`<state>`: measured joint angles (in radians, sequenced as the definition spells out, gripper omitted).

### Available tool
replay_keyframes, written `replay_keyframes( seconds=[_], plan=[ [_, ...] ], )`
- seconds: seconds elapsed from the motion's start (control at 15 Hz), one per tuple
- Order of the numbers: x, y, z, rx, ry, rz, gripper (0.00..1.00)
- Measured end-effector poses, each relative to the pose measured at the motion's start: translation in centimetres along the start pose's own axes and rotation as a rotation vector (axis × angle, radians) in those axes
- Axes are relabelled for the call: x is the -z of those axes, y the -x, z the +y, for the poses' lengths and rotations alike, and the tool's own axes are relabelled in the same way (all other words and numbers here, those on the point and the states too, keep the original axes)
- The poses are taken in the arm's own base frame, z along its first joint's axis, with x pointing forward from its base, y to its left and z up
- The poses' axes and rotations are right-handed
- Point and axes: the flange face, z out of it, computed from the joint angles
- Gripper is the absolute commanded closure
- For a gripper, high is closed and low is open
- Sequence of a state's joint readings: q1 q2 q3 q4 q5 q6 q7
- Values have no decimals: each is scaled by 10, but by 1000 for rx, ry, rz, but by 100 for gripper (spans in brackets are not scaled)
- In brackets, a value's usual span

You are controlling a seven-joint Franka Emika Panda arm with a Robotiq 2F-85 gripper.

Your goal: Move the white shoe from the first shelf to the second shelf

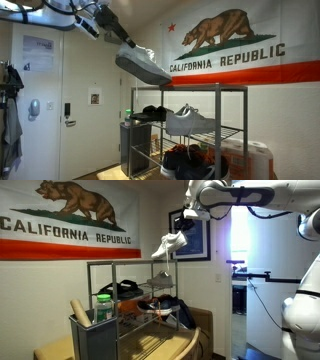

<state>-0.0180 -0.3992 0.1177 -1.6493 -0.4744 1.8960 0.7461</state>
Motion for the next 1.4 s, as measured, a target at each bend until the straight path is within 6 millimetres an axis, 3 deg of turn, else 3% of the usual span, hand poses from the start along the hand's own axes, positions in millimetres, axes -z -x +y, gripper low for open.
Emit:
replay_keyframes(
  seconds=[0.4, 0.6, 0.73, 1.07, 1.4],
  plan=[
    [28, 30, 26, 38, -21, -7, 94],
    [27, 48, 35, 58, -21, -36, 94],
    [14, 63, 37, 66, -13, -75, 94],
    [-44, 103, 35, 88, 27, -199, 94],
    [-74, 116, 31, 54, 5, -206, 94]
  ],
)
